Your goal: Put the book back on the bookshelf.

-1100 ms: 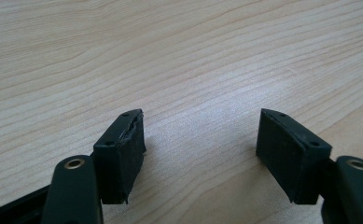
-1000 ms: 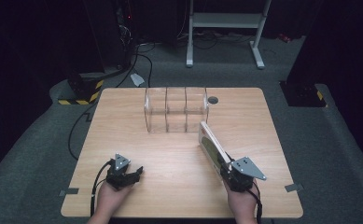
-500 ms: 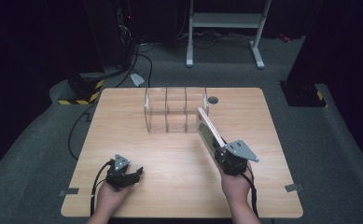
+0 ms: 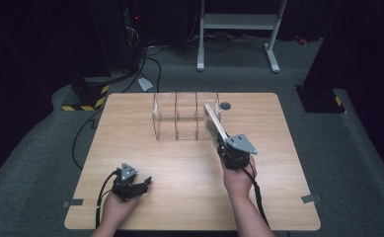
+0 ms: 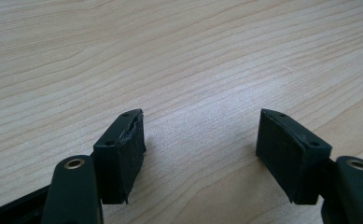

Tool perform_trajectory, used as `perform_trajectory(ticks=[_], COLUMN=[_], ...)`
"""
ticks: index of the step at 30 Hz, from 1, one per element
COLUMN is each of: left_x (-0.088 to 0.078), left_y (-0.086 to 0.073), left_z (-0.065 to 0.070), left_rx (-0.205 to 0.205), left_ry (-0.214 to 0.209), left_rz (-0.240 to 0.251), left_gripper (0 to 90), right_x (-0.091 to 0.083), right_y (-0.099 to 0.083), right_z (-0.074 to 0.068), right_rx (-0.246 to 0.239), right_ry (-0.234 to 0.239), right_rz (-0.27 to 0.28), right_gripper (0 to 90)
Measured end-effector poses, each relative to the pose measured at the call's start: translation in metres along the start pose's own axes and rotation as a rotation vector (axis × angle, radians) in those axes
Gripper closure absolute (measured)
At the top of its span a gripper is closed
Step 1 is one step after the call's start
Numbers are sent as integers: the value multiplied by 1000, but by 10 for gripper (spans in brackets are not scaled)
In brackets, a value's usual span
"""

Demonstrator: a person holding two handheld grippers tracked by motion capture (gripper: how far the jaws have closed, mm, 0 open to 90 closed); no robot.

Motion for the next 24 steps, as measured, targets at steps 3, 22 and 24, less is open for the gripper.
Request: perform_trajectory(ticks=[3,22,24], left_x=[0,0,0], left_y=[0,0,0], left_z=[0,0,0], left_rx=[0,1,1], left_ry=[0,-1,0], left_rz=[0,0,0], left_gripper=[323,324,324], right_x=[9,64,69], right_y=[5,33,34], right_z=[-2,-10,-10], right_rx=[4,-7,-6], right_ry=[-2,-82,-94], right_rz=[-10,-51,-59], right_gripper=[756,755,755])
Point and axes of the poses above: each handheld gripper's, and its own axes: x roughly forward along the jaws, y roughly out of its top, z roughly to its right, the point moved 1 cm from there along x, roughly forward along the jaws, and after that the axes turned 8 degrees about -z, right-handed, at the moved point
